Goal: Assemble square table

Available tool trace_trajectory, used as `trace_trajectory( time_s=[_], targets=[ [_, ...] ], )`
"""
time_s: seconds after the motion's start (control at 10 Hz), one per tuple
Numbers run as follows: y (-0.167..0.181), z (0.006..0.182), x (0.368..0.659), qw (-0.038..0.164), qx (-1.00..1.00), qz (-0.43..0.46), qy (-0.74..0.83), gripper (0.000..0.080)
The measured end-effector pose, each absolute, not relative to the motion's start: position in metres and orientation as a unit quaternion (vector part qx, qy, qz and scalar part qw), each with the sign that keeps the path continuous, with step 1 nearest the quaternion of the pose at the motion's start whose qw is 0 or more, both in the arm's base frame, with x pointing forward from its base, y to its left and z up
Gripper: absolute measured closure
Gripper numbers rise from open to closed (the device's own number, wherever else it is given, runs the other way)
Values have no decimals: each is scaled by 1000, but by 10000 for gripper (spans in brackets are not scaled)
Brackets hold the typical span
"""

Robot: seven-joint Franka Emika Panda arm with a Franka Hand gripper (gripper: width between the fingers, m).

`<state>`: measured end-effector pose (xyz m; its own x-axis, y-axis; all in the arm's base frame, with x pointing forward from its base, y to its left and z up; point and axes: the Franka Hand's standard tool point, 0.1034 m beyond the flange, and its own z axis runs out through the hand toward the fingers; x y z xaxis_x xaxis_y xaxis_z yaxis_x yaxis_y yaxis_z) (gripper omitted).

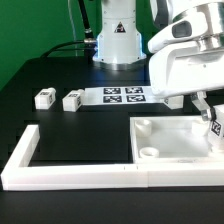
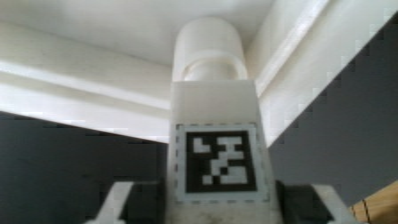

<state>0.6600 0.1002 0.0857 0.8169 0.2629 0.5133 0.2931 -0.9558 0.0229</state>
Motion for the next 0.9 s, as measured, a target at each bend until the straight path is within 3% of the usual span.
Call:
trace_trajectory(
  time_s=[0.2,0.3,0.4,0.5,0.6,0.7,0.9],
  targets=[
    [103,86,661,28,-950,-274,-147,509],
    [103,85,661,28,-950,-274,-146,416],
    [103,85,661,28,-950,-274,-146,416],
    [103,85,661,28,-950,-274,-146,244],
    [103,85,661,28,-950,-274,-146,244],
    [103,85,661,28,-950,-274,-146,170],
    [103,85,661,28,-950,-274,-146,156]
  ],
)
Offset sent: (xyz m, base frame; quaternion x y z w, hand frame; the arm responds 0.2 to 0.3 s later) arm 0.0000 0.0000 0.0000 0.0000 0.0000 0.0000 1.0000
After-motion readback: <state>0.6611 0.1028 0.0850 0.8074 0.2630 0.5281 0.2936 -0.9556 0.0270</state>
